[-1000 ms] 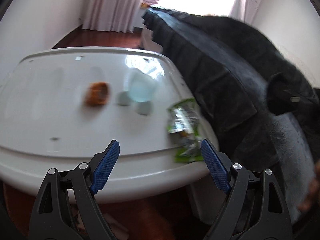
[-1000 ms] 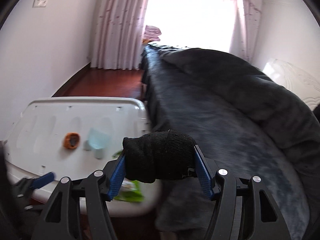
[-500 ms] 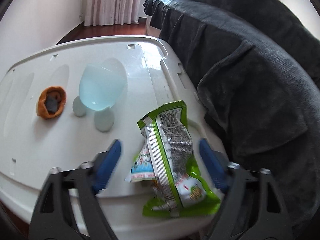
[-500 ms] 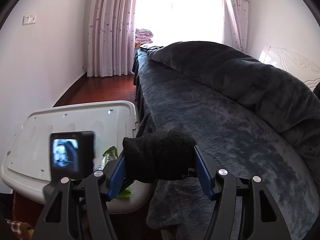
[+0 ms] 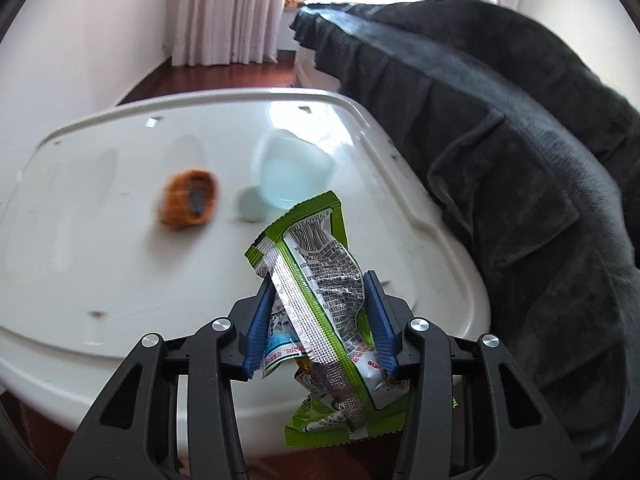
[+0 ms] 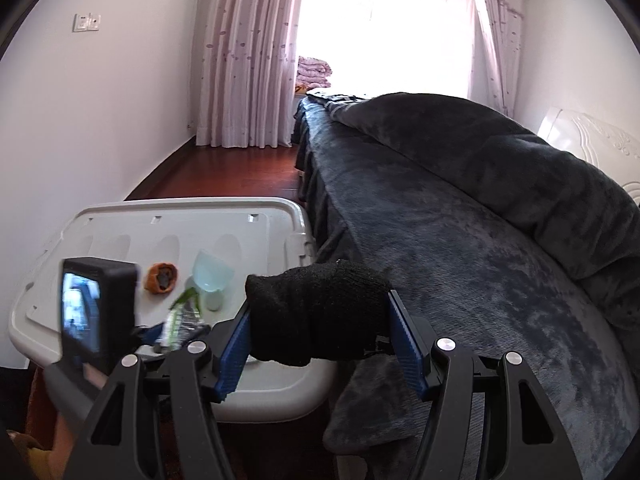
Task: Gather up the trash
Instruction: 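Carry the sock and wrapper over the bin and open both tools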
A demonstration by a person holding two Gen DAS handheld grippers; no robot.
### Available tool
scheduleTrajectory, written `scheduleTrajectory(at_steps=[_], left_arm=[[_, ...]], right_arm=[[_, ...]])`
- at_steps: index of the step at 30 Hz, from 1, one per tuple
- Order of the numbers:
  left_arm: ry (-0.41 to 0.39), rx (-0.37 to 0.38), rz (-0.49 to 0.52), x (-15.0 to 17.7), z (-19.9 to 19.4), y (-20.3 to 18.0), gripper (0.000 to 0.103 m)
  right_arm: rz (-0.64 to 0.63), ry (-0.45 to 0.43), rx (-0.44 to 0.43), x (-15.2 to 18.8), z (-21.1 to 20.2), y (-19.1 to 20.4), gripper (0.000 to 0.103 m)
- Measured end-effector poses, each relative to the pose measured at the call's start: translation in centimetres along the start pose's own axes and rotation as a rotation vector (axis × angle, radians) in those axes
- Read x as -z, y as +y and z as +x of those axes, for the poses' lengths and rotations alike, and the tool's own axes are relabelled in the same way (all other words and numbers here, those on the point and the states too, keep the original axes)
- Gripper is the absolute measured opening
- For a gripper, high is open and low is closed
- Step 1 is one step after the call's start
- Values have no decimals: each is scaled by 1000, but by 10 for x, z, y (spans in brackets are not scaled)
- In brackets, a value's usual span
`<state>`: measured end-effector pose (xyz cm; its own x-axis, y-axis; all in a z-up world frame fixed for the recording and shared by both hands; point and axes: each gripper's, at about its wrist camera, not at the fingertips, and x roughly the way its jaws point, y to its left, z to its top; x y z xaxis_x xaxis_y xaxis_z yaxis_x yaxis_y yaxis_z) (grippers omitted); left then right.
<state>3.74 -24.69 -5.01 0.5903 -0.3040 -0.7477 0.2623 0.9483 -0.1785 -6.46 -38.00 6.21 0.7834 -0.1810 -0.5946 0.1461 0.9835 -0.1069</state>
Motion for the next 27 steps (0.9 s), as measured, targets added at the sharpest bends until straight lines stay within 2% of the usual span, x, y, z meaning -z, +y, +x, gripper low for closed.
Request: scheduleTrajectory(at_steps=[8, 12, 16, 22, 27], left_arm=[[-75, -83, 7, 24, -91, 72, 43], [-78, -142, -11, 54, -130, 115, 43], [-61, -196, -60, 97, -163, 155, 43], [-37, -249, -148, 143, -181, 194, 43], [-41, -275, -155, 164, -185, 202, 43]], right_arm=[[-22, -33, -82, 3, -32, 52, 62], [-23, -14, -168, 22, -46, 92, 62], [-51, 34, -235, 55, -54, 137, 62], [-94, 161, -298, 124, -46, 193, 62], [-108, 202, -280, 146, -37, 213, 62]])
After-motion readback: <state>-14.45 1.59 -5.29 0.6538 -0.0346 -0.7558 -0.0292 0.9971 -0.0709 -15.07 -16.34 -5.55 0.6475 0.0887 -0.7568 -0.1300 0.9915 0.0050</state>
